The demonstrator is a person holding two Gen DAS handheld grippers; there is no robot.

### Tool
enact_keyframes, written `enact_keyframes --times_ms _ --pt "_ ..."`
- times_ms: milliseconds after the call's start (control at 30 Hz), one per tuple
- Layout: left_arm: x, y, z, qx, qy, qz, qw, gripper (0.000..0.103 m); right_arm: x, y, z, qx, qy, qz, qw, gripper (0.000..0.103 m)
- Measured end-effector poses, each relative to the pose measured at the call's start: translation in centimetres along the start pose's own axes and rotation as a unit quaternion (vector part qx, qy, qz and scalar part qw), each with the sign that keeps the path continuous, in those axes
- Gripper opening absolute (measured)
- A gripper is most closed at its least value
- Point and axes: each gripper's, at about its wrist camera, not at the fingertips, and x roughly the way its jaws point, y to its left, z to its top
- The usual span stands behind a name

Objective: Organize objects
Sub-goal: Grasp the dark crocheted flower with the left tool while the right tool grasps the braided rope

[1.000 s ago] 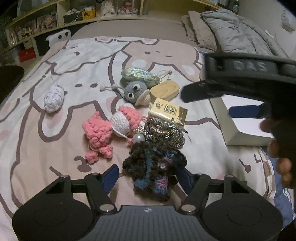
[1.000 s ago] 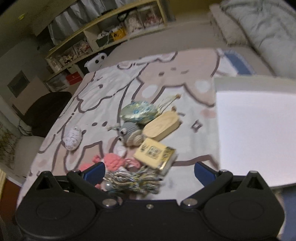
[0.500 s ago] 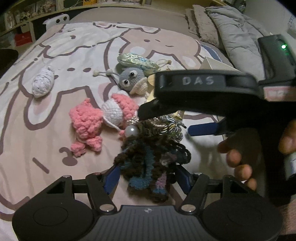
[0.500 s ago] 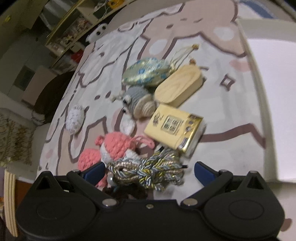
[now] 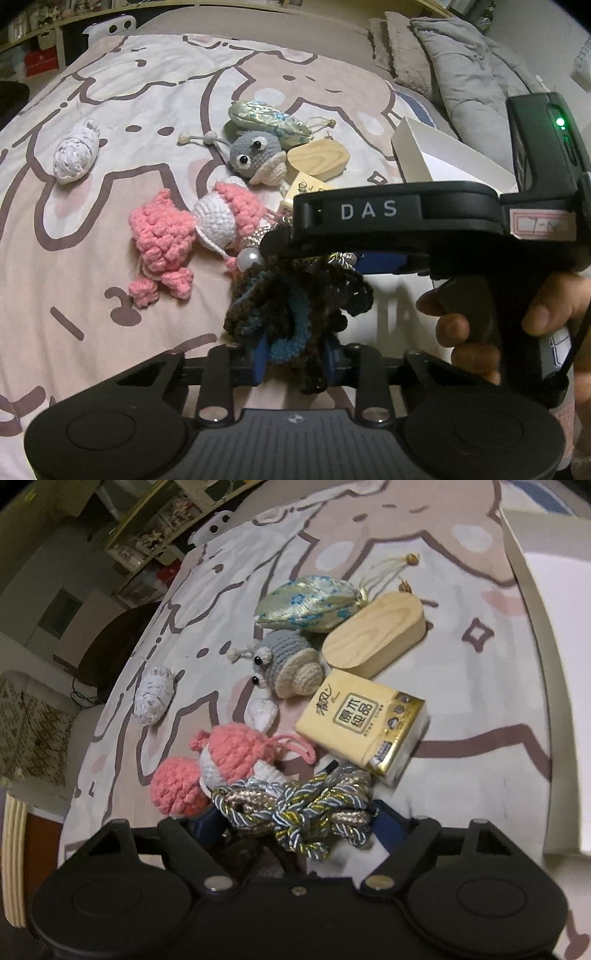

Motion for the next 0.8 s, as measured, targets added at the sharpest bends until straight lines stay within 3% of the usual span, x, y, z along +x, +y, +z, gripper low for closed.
enact_keyframes --times_ms 233,367,467,533,600,767,800 --pt "-0.7 0.0 -0.1 -0.001 -0.008 -0.003 1.0 0.022 -2.3 0.5 -0.1 0.0 -0.031 -0.005 1.0 0.08" --pt "-0.6 0.1 -0.1 -0.002 -0.006 -0.001 1.0 0.024 -3.9 0.4 -0.3 0.008 -0.047 -0.005 0.999 0.08" --pt "-0.3 0.2 -0.1 -0.014 -0.004 0.004 0.9999 0.036 -4.6 0.5 -0.6 0.014 -0.054 -0.004 0.998 0.08" --pt "-0.2 0.3 0.0 -0.019 -0.005 0.008 0.9998 0.055 -4.9 0.4 -0.7 0.017 -0.056 -0.004 0.998 0.08" --pt "-0.2 0.4 0.1 -0.025 -0.009 0.019 0.9995 0.062 -5.1 0.4 -0.8 0.018 -0.058 -0.005 0.998 0.08" --pt "0.4 0.6 0.4 -0.049 -0.018 0.01 0.9986 0.059 -5.1 0.4 -0.8 0.02 -0.062 -0.012 0.998 0.08" --pt "0.6 0.5 0.4 -0.044 -0.015 0.012 0.9988 0.051 -5.1 0.5 -0.8 0.02 -0.062 -0.013 0.998 0.08"
